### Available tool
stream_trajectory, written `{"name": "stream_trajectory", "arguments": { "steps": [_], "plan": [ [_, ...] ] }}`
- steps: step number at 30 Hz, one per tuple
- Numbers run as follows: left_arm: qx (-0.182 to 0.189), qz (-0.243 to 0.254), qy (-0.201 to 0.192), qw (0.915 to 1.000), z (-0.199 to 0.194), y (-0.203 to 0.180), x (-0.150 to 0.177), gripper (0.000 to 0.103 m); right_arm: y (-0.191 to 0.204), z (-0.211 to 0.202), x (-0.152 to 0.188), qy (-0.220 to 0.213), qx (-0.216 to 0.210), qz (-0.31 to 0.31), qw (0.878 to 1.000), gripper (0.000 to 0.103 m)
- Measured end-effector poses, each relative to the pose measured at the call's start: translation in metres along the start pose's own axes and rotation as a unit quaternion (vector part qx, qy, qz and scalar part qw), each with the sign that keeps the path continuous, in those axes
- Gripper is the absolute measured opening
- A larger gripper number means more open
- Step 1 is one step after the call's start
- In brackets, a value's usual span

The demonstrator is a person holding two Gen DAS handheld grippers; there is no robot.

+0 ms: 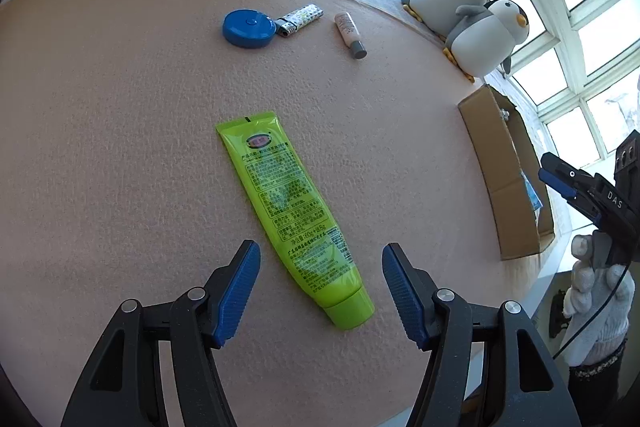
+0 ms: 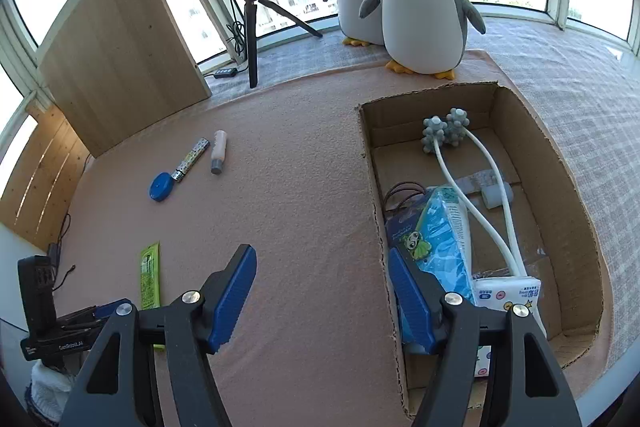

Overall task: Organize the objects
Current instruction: 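Carry the blue card pack into the box and open the right tool, then move the right tool to the lime-green tube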

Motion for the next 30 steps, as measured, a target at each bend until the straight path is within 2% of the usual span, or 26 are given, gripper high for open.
{"name": "stream_trajectory", "arguments": {
  "steps": [5, 8, 19, 24, 30],
  "plan": [
    [0.008, -0.003, 0.006, 0.9999, 0.004, 0.001, 0.006, 0.067, 0.042, 0.028, 0.014, 0.057, -0.081, -0.012, 0.995, 0.065],
    [0.013, -0.005, 0.009, 0.9999, 0.007, 0.001, 0.009, 0.067, 0.066, 0.043, 0.021, 0.084, -0.106, -0.023, 0.991, 0.065],
    [0.031, 0.0, 0.016, 0.9994, 0.017, -0.004, 0.015, 0.067, 0.144, 0.087, 0.052, 0.178, -0.157, -0.094, 0.967, 0.065],
    [0.037, 0.0, 0.015, 0.9992, 0.018, -0.003, 0.014, 0.067, 0.157, 0.111, 0.056, 0.22, -0.177, -0.081, 0.956, 0.065],
    [0.042, 0.0, 0.016, 0.999, 0.018, -0.002, 0.013, 0.066, 0.168, 0.124, 0.057, 0.238, -0.182, -0.091, 0.95, 0.065]
  ]
}}
Point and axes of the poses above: each gripper's, at about its wrist camera, not at the fingertips, and z roughly the way its jaws point, y to its left, x to its underside, the point moved 6 cm from there along z, roughly the way its jaws point, and after that the axes turned 5 degrees about y, right-handed, at the moved point
